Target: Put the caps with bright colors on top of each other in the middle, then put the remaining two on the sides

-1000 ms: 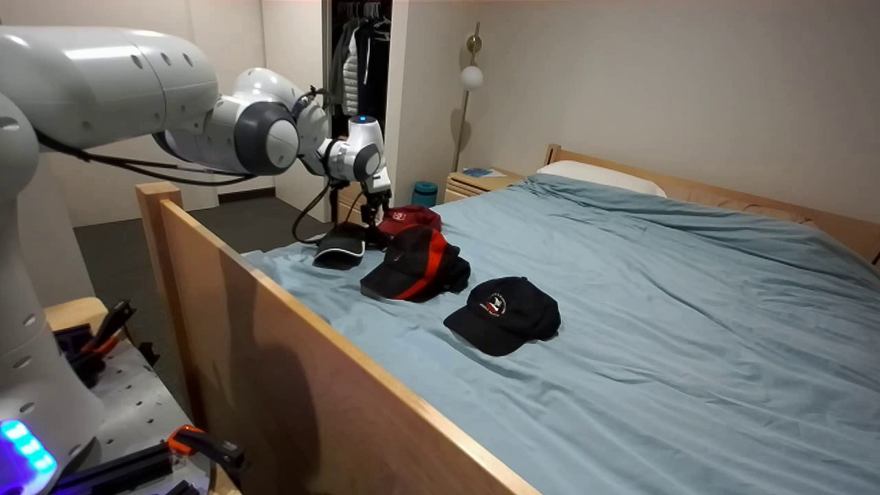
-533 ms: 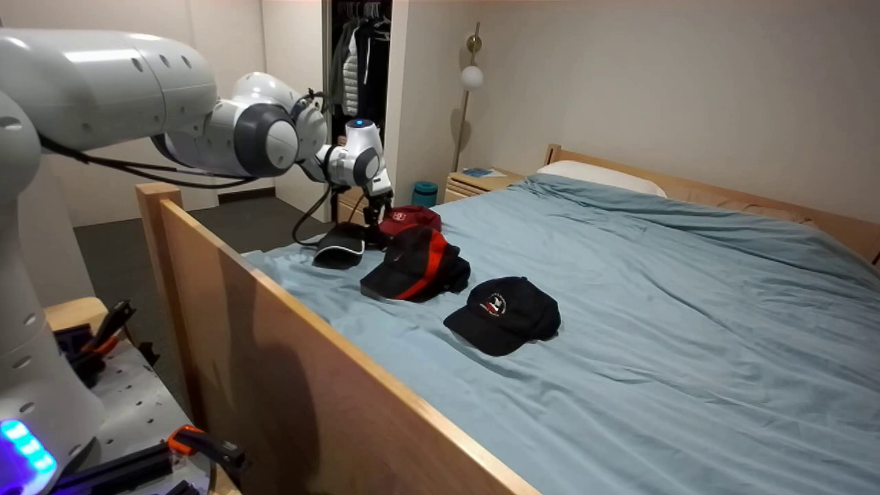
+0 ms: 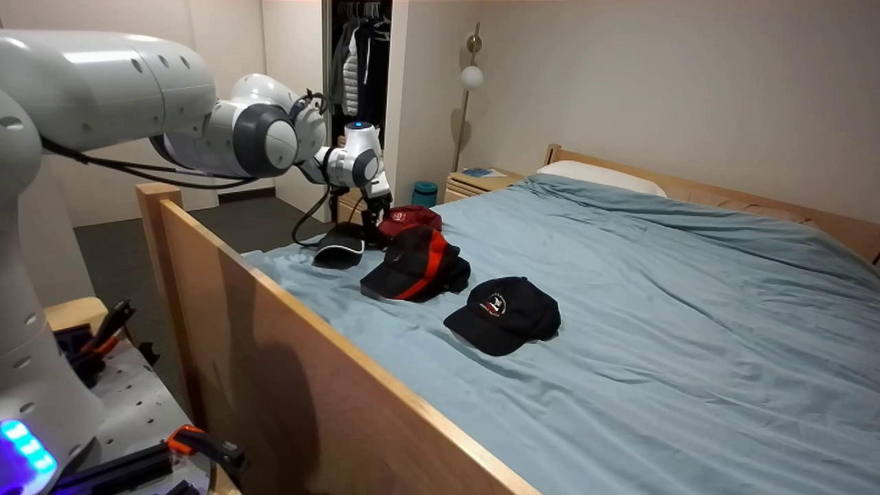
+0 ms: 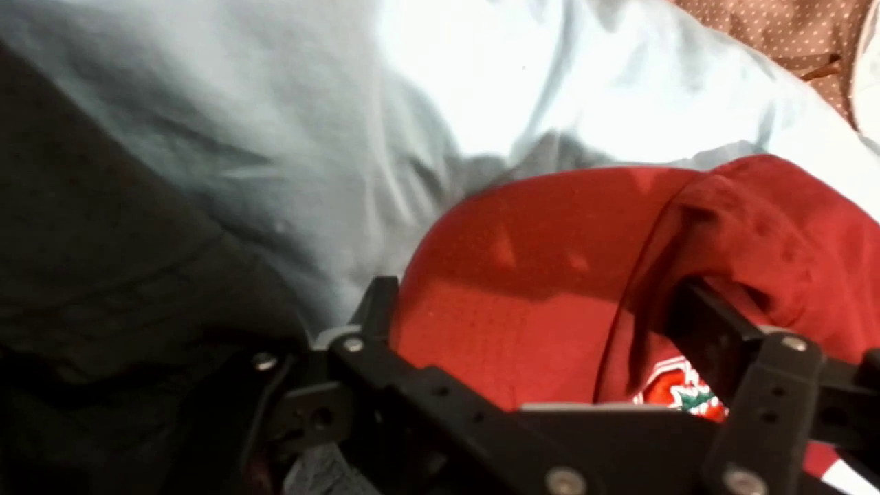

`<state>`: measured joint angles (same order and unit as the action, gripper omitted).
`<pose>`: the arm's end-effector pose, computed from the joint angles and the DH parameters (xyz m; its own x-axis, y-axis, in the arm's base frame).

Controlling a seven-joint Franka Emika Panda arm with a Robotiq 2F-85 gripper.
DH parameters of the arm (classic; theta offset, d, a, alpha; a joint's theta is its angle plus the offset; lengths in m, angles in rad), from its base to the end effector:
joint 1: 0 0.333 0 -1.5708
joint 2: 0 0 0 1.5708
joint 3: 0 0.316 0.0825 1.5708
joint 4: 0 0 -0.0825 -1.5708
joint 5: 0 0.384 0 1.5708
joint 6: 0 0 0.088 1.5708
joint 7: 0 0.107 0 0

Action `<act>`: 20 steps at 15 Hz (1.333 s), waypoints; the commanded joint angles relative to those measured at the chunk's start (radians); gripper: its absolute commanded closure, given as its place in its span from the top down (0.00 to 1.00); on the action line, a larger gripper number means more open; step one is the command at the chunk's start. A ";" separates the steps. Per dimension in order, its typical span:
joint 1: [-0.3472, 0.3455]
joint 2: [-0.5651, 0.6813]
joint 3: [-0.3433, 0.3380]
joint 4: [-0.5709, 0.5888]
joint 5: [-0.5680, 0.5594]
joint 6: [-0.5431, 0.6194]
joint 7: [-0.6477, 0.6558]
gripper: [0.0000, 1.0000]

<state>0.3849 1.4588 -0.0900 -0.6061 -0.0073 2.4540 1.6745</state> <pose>0.7727 0.2827 0.1125 0.2780 -0.9589 0.0561 -0.8799 -0.2777 -0.3856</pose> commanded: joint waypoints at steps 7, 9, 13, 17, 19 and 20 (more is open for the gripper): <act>-0.002 0.007 -0.012 -0.099 -0.005 0.408 -0.011 0.54; -0.002 0.007 -0.010 -0.109 0.004 0.434 -0.017 0.41; 0.001 0.007 -0.033 -0.098 0.013 0.357 0.009 0.49; 0.019 0.006 -0.099 -0.065 -0.009 0.249 0.092 0.73; 0.023 0.004 -0.116 -0.051 -0.022 0.217 0.120 0.86; 0.026 0.004 -0.129 -0.047 -0.030 0.207 0.140 0.92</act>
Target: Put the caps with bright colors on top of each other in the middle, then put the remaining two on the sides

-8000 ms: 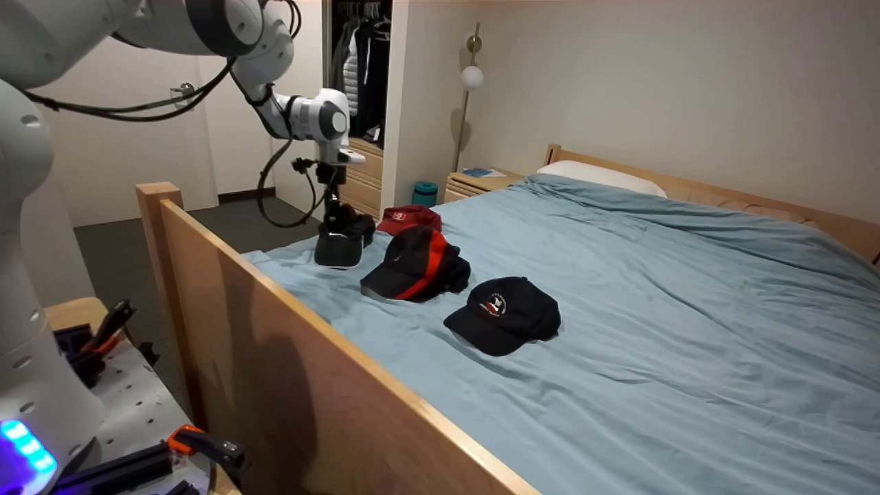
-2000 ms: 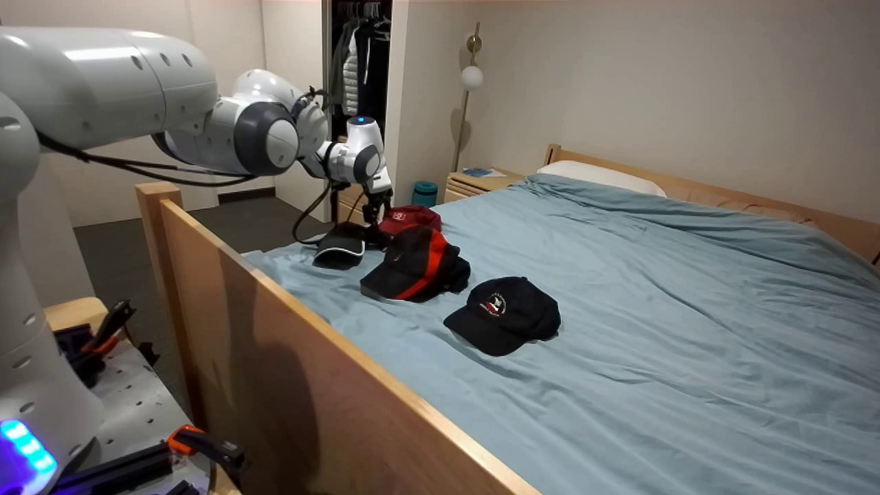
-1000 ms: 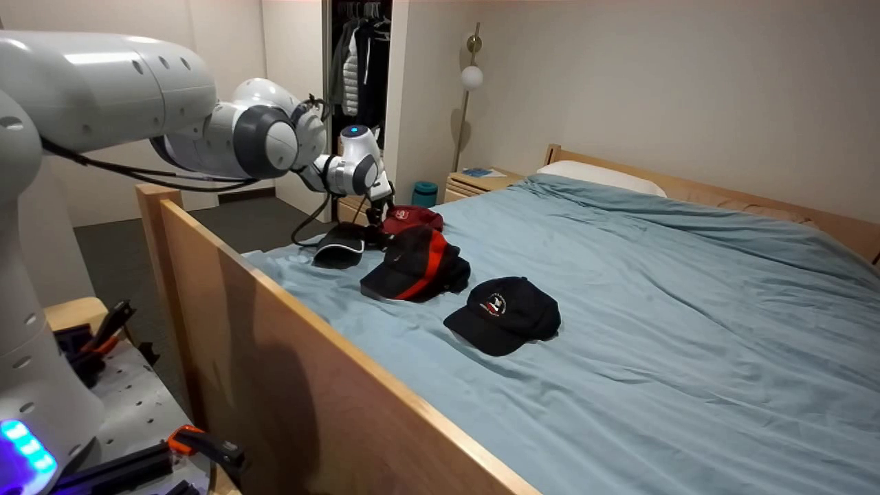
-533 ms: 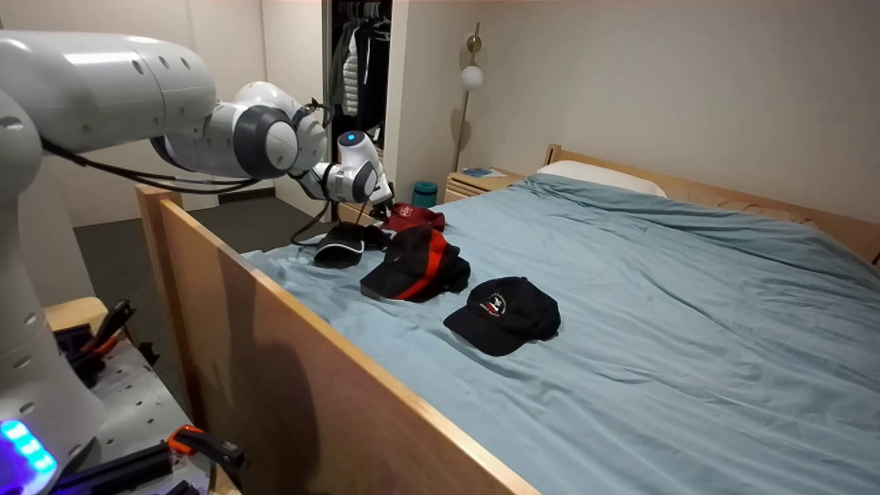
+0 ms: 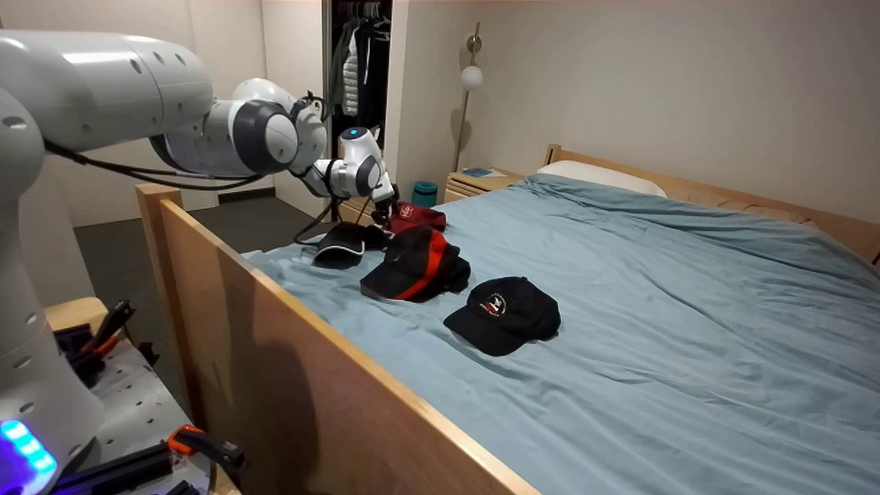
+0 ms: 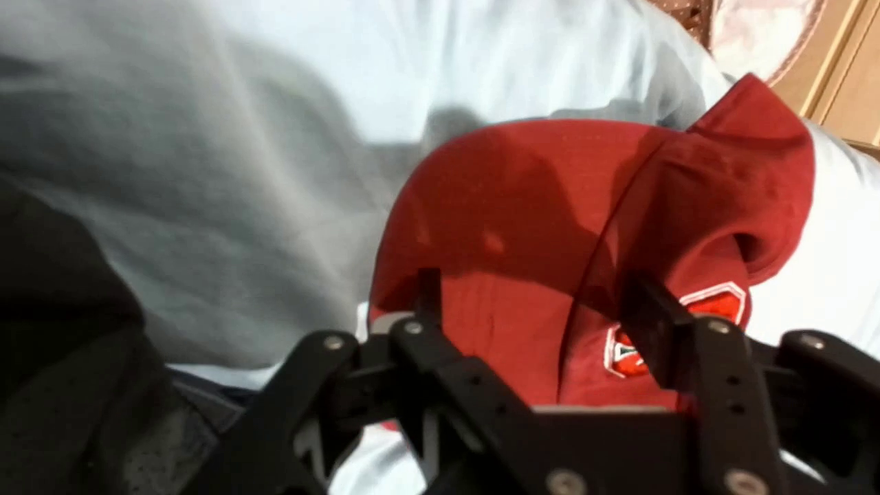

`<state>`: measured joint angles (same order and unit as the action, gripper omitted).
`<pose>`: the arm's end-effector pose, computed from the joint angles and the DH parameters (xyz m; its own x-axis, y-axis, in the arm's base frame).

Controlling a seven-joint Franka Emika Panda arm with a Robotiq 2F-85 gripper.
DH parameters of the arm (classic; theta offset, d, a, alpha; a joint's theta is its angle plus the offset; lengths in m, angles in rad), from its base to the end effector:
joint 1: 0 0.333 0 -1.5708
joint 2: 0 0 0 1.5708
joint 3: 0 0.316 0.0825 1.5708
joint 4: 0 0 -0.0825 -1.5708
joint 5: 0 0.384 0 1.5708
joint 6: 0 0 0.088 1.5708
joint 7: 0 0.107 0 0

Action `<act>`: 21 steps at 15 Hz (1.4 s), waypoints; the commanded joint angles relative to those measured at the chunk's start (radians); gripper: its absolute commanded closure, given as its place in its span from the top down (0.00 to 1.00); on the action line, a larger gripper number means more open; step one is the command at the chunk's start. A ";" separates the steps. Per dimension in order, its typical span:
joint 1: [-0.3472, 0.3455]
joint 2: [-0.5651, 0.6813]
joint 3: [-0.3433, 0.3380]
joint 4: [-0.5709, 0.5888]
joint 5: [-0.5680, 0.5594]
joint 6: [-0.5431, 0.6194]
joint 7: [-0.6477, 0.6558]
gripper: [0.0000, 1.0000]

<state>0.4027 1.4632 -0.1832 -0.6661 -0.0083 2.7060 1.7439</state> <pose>0.7801 0.2711 0.1148 0.2385 -0.9667 0.0929 -0.7898 -0.2487 -0.5607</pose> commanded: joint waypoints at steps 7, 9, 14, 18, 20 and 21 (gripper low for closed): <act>-0.017 0.000 0.000 0.004 -0.027 -0.151 0.086 1.00; -0.036 0.000 0.050 -0.016 -0.010 -0.077 0.056 1.00; -0.034 0.002 0.032 -0.068 -0.015 0.155 0.069 1.00; -0.025 0.003 0.012 -0.098 0.004 0.294 0.059 1.00; -0.020 0.004 -0.002 -0.109 0.015 0.348 0.057 0.86; -0.017 0.004 -0.012 -0.111 0.021 0.367 0.053 0.74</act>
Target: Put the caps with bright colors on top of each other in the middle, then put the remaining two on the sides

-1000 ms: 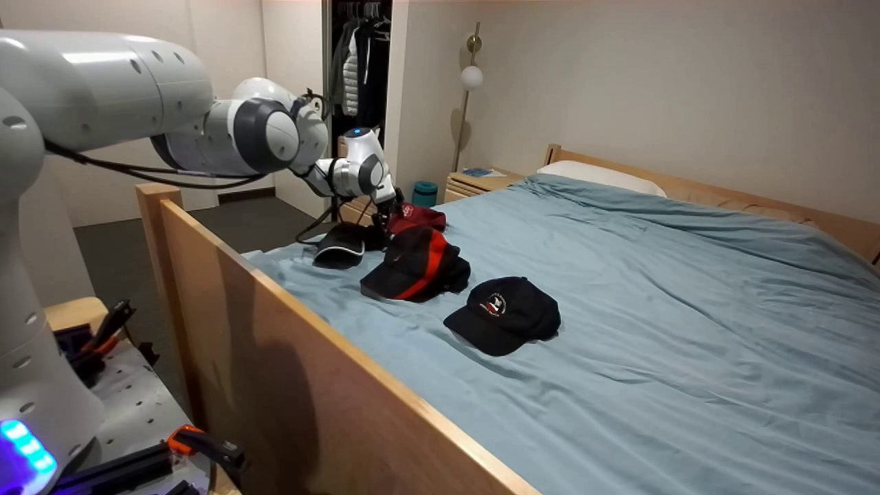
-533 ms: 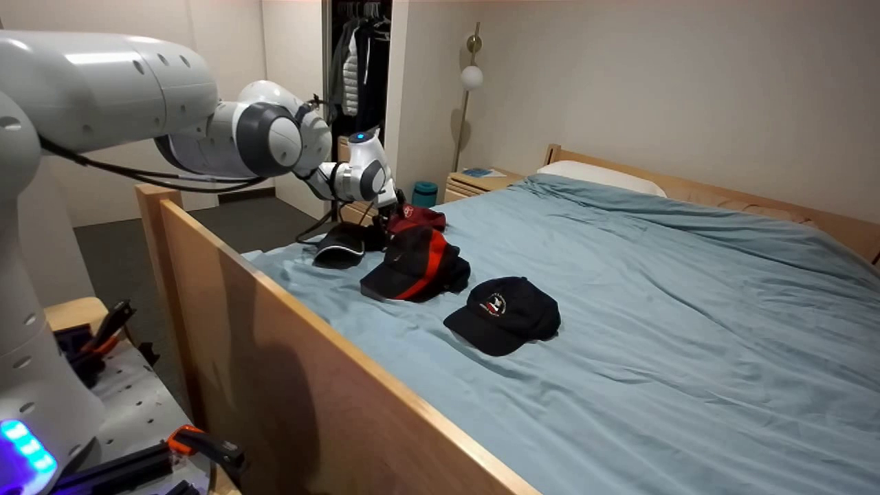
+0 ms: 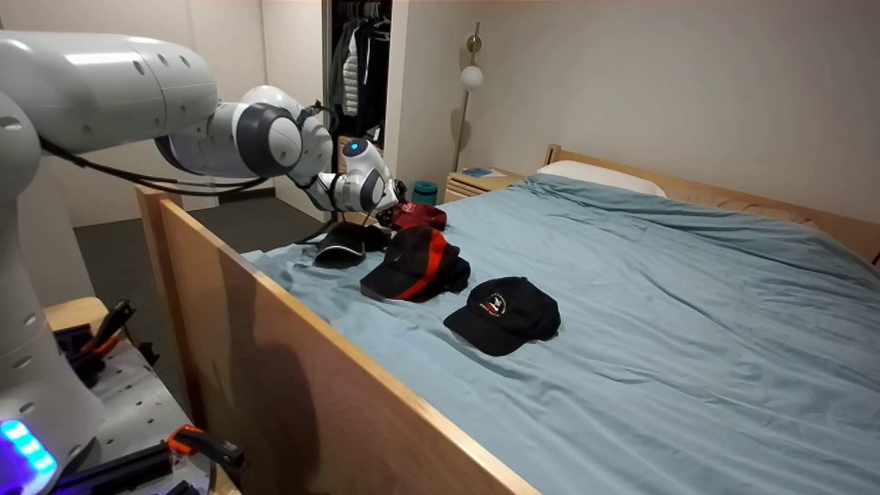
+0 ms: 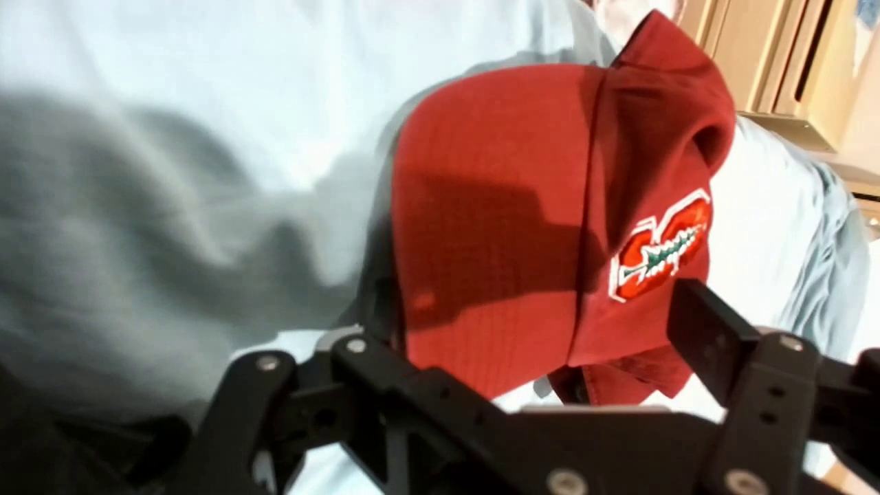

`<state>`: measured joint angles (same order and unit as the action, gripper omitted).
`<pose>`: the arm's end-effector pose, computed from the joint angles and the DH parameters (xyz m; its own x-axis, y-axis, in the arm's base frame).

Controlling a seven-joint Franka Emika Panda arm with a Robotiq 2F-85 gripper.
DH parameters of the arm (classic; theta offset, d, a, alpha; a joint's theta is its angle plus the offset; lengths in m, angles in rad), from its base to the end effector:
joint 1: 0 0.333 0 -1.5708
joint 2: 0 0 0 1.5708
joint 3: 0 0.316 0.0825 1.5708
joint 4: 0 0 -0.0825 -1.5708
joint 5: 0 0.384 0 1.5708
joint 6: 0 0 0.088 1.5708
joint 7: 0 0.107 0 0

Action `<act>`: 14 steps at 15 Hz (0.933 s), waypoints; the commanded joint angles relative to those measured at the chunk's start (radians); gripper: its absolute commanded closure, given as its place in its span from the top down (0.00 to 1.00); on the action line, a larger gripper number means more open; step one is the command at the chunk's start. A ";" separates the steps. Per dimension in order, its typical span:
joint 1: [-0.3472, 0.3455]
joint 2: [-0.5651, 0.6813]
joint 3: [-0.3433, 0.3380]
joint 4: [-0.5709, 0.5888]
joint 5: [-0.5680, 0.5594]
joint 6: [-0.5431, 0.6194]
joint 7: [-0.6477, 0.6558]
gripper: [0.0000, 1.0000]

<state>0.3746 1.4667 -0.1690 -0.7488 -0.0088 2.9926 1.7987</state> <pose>0.7790 0.2505 0.1087 0.1992 -0.9799 0.0136 -0.6857 -0.1493 -0.7124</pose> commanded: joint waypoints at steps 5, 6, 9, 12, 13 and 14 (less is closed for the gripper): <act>0.007 0.000 -0.020 -0.027 0.003 0.137 0.008 0.41; 0.006 0.000 -0.024 -0.015 0.005 0.114 0.008 0.33; -0.004 -0.043 -0.018 -0.021 0.010 0.026 0.000 0.14; -0.085 -0.168 0.198 -0.095 -0.004 -0.099 -0.204 0.04; -0.108 -0.212 0.243 -0.123 0.009 -0.173 -0.253 0.03; -0.134 -0.256 0.273 -0.153 0.024 -0.221 -0.281 0.02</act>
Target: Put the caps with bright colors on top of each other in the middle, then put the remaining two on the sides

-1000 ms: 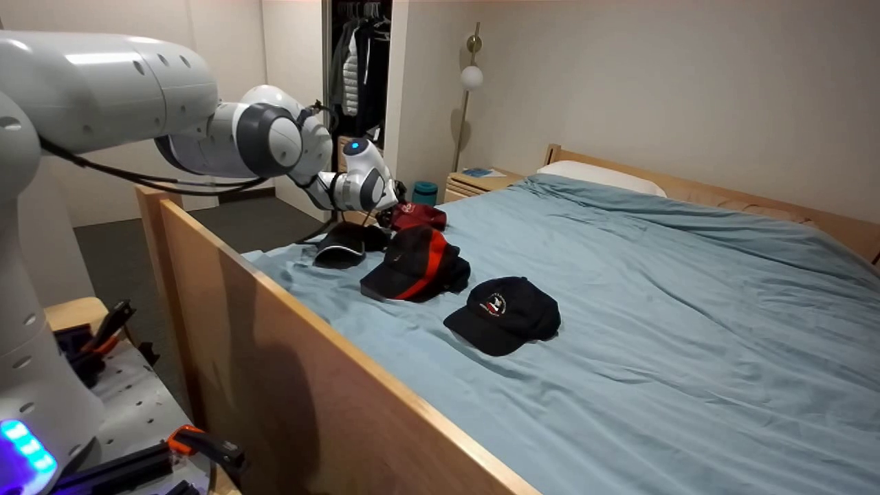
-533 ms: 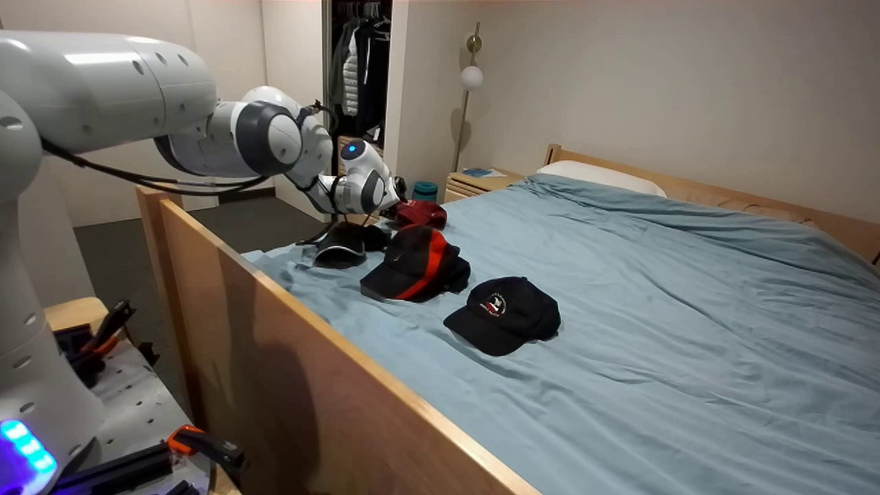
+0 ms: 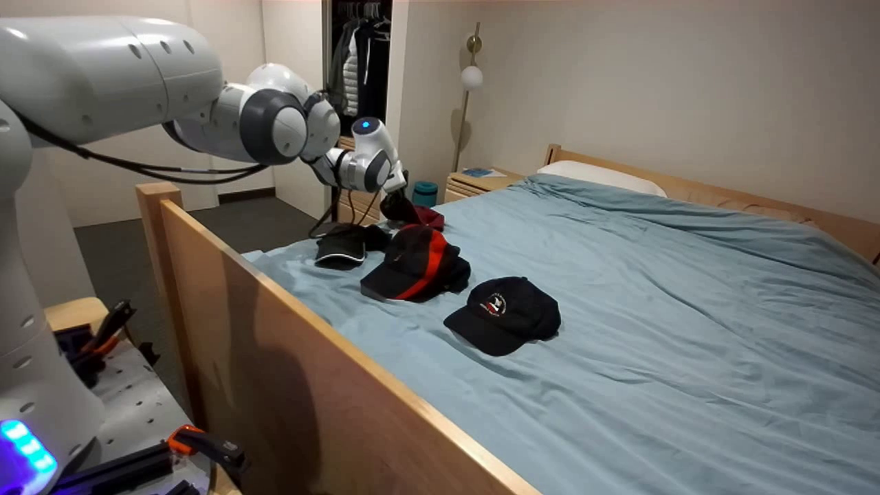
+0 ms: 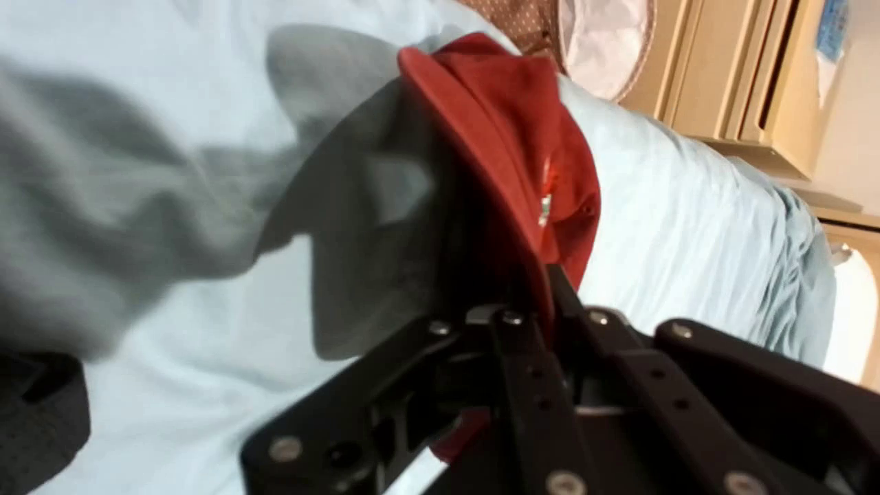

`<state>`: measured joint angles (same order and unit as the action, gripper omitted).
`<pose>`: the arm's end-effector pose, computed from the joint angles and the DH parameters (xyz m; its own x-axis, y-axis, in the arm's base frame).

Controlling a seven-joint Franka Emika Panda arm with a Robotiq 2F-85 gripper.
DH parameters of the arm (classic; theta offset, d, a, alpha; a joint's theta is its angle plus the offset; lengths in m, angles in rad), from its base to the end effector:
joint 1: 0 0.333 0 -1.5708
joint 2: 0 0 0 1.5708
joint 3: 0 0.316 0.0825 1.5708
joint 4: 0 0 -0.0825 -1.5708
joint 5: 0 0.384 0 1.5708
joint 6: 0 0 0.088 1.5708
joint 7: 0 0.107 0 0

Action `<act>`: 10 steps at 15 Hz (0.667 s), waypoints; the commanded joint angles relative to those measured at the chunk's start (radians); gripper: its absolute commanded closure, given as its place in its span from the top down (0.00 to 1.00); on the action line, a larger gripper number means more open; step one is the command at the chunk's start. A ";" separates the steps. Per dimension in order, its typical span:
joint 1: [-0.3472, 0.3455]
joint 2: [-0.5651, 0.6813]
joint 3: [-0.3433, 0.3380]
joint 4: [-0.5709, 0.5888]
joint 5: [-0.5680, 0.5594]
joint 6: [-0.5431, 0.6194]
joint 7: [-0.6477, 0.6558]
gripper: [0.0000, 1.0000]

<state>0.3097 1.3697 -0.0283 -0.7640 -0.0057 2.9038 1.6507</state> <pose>0.7957 0.2451 0.1647 0.2471 -0.9687 -0.0231 -0.6994 -0.1618 -0.6962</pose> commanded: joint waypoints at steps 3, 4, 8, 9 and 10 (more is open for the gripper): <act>-0.115 -0.289 0.119 -0.238 0.024 -0.207 -0.084 0.05; -0.126 -0.330 0.107 -0.281 0.025 -0.198 -0.062 0.05; -0.119 -0.478 -0.013 -0.437 0.058 -0.190 0.051 0.05; -0.116 -0.515 -0.036 -0.478 0.056 -0.208 0.070 0.05; -0.112 -0.552 -0.052 -0.521 0.059 -0.226 0.074 0.05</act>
<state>0.1779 0.9719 -0.0253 -1.0909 0.0170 2.7116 1.6795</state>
